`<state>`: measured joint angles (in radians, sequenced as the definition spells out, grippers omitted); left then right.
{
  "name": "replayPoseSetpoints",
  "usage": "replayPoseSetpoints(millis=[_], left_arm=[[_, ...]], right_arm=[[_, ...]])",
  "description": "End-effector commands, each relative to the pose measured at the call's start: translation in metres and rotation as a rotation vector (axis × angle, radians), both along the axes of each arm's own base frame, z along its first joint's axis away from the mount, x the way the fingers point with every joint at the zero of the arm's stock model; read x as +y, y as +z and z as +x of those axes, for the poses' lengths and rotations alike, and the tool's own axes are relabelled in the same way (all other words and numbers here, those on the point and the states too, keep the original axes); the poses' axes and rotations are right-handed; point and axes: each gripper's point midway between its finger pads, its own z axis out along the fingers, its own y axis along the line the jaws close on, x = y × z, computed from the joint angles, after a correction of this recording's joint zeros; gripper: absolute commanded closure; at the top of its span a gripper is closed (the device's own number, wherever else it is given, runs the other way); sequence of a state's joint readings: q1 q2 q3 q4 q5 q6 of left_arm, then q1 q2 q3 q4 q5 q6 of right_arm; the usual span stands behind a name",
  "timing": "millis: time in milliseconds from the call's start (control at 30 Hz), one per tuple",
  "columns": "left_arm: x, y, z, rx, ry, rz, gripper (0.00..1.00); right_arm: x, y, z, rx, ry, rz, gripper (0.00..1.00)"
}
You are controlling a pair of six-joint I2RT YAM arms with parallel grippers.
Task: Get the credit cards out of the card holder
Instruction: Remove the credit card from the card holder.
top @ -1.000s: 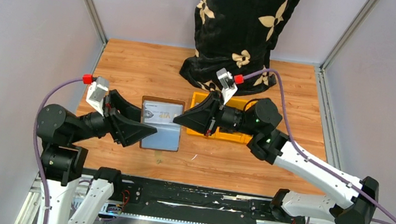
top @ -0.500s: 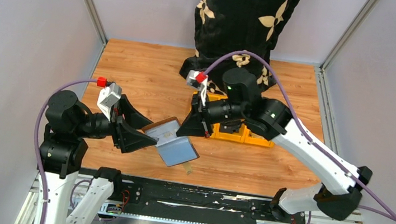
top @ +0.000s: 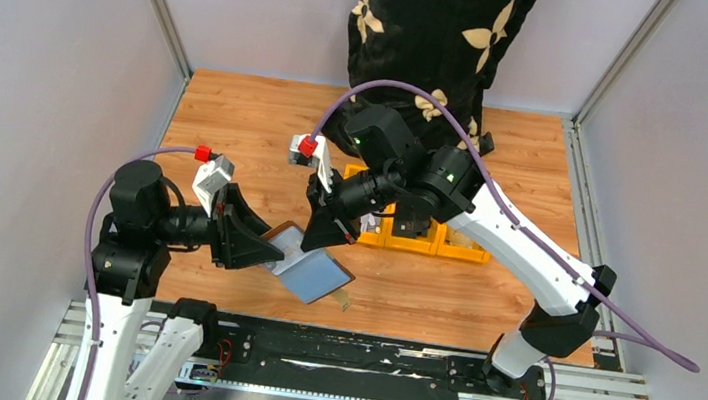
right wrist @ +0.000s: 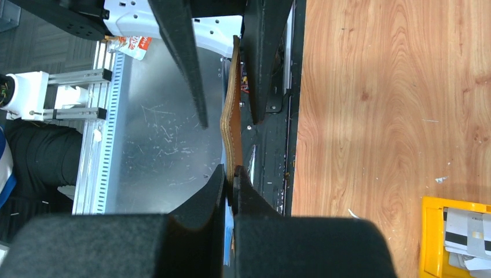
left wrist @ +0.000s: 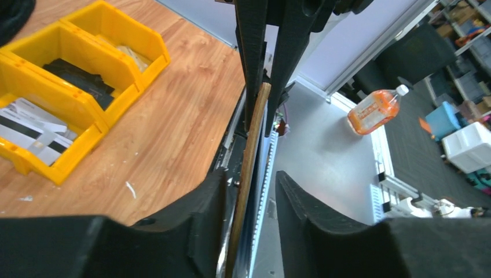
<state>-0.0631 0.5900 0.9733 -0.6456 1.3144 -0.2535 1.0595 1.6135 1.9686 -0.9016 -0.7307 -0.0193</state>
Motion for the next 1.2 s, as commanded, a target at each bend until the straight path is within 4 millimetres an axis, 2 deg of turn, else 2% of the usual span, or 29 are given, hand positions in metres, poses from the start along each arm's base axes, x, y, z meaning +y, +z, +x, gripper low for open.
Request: replayPoseSetpoints(millis=[0,100,167,200,333,400,467,600,667,700,733,767,800,833,900,933,967,1000,1067,1167], left_arm=[[-0.001,0.000,0.000,0.008,-0.029,-0.004,0.63],[-0.001,-0.002,-0.002,0.013,-0.038,-0.006,0.75],[-0.002,-0.005,-0.004,0.028,-0.053,-0.011,0.78],[-0.002,-0.006,-0.006,0.036,-0.063,-0.014,0.77],[-0.002,-0.008,-0.006,0.054,-0.073,-0.017,0.62],[-0.002,-0.008,-0.006,0.060,-0.074,-0.018,0.61],[-0.002,-0.007,-0.006,0.060,-0.081,-0.019,0.68],[-0.002,-0.003,-0.003,0.041,-0.075,-0.015,0.93],[-0.002,-0.003,-0.001,0.032,-0.061,-0.010,1.00],[-0.002,-0.002,0.002,0.023,-0.044,-0.003,1.00],[-0.001,-0.003,0.004,0.022,-0.034,0.000,1.00],[-0.001,-0.002,0.008,0.016,-0.012,0.007,1.00],[0.000,-0.002,0.014,0.015,0.017,0.016,1.00],[0.001,-0.001,0.020,0.007,0.055,0.027,1.00],[0.005,0.002,0.037,-0.002,0.150,0.046,1.00],[0.006,0.006,0.044,-0.004,0.187,0.039,1.00],[0.007,0.010,0.050,0.000,0.219,0.024,1.00],[0.007,0.015,0.055,0.000,0.244,0.003,1.00],[0.009,0.025,0.063,0.005,0.302,-0.045,1.00],[0.011,0.037,0.069,-0.006,0.364,-0.113,1.00]], right_arm=[[-0.008,-0.002,-0.006,-0.027,0.036,-0.043,1.00],[-0.006,0.000,-0.007,-0.030,0.050,-0.035,1.00],[-0.004,0.002,-0.008,-0.032,0.062,-0.028,1.00],[-0.002,0.006,-0.008,-0.037,0.068,-0.020,1.00],[0.002,0.008,-0.009,-0.043,0.087,-0.029,1.00],[0.003,0.006,-0.009,-0.041,0.092,-0.040,1.00],[0.004,0.004,-0.009,-0.042,0.095,-0.047,1.00],[0.003,0.002,-0.007,-0.049,0.087,-0.055,1.00],[0.003,0.003,-0.006,-0.053,0.076,-0.053,0.99],[0.005,0.005,-0.001,-0.067,0.048,-0.047,0.89],[0.005,0.008,0.003,-0.072,0.019,-0.041,0.84],[0.005,0.009,0.013,-0.088,-0.034,-0.036,0.72],[0.005,0.019,0.019,-0.092,-0.079,-0.003,0.68],[0.002,0.023,0.035,-0.087,-0.172,0.007,0.62],[0.000,0.050,0.062,-0.069,-0.352,0.123,0.56],[-0.012,0.067,0.067,-0.040,-0.443,0.192,0.54],[-0.011,0.068,0.076,-0.027,-0.505,0.245,0.51],[-0.016,0.080,0.077,-0.033,-0.539,0.333,0.48],[-0.027,0.097,0.064,0.042,-0.555,0.481,0.43],[-0.023,0.090,0.044,0.189,-0.487,0.541,0.42]])
